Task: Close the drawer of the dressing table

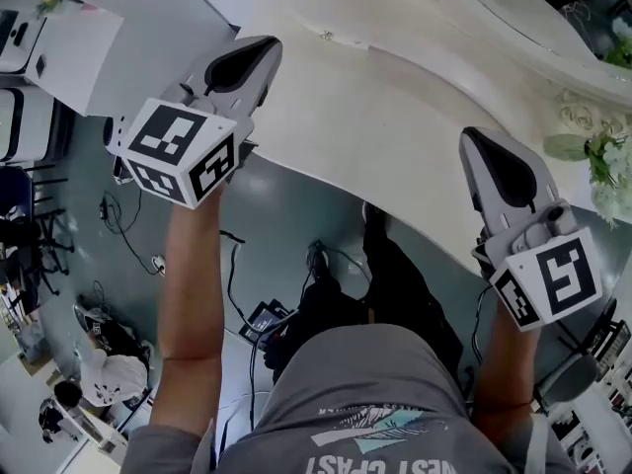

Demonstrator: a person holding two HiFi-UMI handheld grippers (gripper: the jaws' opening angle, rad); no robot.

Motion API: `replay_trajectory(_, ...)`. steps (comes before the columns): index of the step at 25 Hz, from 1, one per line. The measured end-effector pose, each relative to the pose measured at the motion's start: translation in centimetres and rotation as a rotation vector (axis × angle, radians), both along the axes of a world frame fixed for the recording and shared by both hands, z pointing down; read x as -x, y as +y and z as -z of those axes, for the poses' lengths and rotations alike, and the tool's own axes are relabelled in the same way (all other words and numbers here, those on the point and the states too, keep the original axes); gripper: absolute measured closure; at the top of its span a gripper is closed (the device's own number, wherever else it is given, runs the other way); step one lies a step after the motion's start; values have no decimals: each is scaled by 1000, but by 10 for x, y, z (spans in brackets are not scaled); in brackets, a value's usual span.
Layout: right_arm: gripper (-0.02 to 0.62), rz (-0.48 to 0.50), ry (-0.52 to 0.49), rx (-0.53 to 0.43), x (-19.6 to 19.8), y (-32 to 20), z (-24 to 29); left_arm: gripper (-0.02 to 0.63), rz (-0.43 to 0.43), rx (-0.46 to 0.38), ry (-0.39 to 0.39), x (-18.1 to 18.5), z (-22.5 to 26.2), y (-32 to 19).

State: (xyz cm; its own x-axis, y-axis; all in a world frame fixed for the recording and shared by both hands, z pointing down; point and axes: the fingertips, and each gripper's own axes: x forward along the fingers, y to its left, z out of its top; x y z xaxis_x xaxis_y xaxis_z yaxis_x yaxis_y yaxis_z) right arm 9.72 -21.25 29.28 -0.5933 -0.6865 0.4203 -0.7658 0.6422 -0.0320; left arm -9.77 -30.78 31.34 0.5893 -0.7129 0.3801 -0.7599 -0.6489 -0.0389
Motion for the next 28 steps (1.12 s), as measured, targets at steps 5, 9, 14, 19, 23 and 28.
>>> replay_trajectory(5,594,15,-23,-73,13,18,42,601,-36,-94,6,-2,59,50)
replay_trajectory(9,595,35,-38,-125,28,36,74,601,-56,-159,7,0,100,94)
replay_trajectory(14,595,58,-48,-173,45,66,105,601,-64,-219,-2,8,136,149)
replay_trajectory(19,594,80,-47,-220,62,94,135,601,-37,-271,-9,29,167,194)
replay_trajectory(23,595,96,-47,-253,75,115,154,601,-11,-271,-6,46,180,226)
replay_trajectory(28,595,109,-42,-282,90,142,173,601,18,-281,1,66,194,261)
